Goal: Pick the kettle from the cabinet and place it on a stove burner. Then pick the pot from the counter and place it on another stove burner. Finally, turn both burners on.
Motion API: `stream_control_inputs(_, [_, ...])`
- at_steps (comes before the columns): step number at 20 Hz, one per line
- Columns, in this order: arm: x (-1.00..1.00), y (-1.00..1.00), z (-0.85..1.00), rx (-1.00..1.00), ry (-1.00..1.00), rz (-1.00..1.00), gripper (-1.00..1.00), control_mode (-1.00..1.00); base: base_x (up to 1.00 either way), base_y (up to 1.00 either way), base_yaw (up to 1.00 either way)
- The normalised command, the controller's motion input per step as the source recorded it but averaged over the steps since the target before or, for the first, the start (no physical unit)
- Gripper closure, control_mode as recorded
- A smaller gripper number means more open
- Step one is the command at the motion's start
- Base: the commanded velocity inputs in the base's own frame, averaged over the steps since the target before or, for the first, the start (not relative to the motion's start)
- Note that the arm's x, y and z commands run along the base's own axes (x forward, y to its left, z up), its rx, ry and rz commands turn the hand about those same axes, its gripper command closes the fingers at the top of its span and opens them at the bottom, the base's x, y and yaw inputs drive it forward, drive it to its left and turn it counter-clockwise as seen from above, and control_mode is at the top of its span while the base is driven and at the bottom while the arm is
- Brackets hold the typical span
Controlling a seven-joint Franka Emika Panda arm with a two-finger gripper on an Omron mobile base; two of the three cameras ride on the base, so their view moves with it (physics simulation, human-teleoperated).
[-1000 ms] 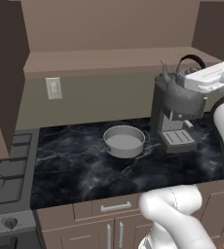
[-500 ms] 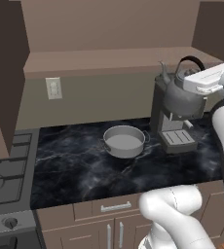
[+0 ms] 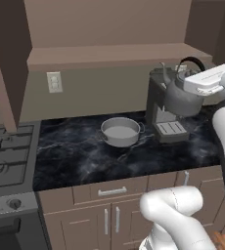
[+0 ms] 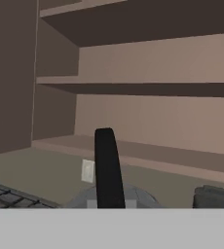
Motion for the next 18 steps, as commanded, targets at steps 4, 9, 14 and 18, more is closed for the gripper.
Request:
stream_control_inputs(4, [0.0, 0.0, 0.0, 0.0, 0.0, 0.0, 1.0, 1.0, -0.77, 0.11, 0.0])
stream_control_inputs(9, [0.0, 0.0, 0.0, 0.0, 0.0, 0.0, 1.0, 1.0, -0.76, 0.2, 0.0])
stream_control_inputs(14, [0.0, 0.0, 0.0, 0.0, 0.0, 0.0, 1.0, 1.0, -0.79, 0.26, 0.01])
stream_control_inputs(18, [0.0, 0.0, 0.0, 0.0, 0.0, 0.0, 1.0, 1.0, -0.7, 0.41, 0.01])
